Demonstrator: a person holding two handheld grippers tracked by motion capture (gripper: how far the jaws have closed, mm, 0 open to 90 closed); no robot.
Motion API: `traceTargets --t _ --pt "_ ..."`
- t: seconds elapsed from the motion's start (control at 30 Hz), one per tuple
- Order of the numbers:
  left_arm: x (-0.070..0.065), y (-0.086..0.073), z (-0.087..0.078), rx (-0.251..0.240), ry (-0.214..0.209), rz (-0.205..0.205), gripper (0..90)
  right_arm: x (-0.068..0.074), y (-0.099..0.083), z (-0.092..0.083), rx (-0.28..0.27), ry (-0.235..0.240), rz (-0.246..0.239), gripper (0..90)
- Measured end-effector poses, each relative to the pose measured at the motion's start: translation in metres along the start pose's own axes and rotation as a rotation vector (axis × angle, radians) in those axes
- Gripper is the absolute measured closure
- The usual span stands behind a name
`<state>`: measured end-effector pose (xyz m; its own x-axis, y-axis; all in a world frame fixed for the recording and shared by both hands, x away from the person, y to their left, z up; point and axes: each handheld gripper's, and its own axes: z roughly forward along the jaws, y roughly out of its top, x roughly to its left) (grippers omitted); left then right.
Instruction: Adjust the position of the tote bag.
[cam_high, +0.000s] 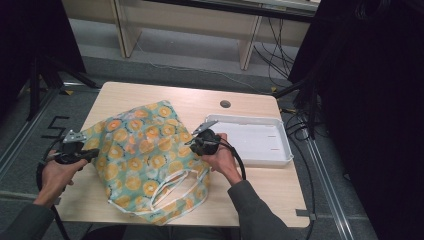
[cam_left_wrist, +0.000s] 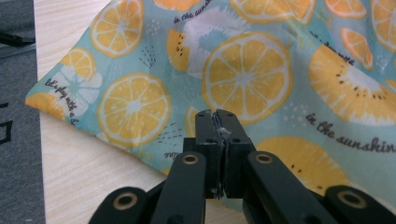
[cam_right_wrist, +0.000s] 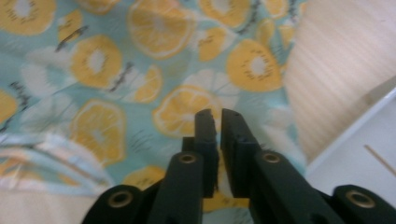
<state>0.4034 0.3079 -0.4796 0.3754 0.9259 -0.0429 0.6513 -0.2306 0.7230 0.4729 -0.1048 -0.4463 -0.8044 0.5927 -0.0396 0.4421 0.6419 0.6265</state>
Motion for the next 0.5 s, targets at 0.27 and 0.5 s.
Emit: traceTargets --t 0.27,0.5 --pt "-0.002 0.002 -0.001 -0.009 -0.011 0.011 89.3 -0.024 0.009 0.024 0.001 -0.011 0.137 54.1" --pt "0.000 0.003 -0.002 0.026 -0.014 0.047 89.5 -0.041 0.010 0.041 0.070 0.010 0.218 42.8"
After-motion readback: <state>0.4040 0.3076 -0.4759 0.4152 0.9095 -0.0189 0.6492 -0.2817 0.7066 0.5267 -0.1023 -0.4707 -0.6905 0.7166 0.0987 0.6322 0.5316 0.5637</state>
